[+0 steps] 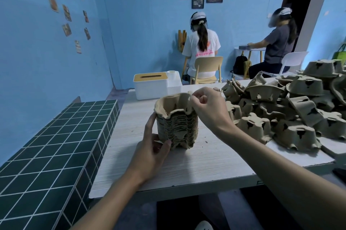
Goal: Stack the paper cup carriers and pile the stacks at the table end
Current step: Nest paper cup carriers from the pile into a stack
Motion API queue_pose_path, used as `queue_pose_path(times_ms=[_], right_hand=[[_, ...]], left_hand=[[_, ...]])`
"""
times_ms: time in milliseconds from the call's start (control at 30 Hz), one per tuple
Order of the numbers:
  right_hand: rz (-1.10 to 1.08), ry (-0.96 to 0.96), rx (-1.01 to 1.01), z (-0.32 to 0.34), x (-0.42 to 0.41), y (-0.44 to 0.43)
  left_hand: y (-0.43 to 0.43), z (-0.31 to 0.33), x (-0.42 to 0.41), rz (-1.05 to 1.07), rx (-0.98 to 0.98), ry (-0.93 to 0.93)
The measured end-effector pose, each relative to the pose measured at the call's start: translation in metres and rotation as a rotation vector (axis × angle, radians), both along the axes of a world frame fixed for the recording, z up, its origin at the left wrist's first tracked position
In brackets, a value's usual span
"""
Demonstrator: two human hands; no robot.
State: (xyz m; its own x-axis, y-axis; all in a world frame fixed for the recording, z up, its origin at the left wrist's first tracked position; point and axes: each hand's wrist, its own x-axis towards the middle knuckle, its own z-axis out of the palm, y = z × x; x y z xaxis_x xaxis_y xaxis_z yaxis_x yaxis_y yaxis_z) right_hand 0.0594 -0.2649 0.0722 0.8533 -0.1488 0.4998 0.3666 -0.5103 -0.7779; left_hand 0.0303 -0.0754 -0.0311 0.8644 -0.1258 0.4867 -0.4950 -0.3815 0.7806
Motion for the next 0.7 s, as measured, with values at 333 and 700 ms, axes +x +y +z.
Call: queue_pose_path(times_ms=[333, 700], right_hand=[[0.380, 0.161, -0.085, -0.040, -0.015, -0.016], [0.379, 0.089, -0.125, -0.065, 0.008, -0.004]], left_hand=[[-0.002, 0.003, -0.004, -0.006, -0.046, 0.047], [0.005, 0.014, 0.019, 0.074, -0.115, 0.089]])
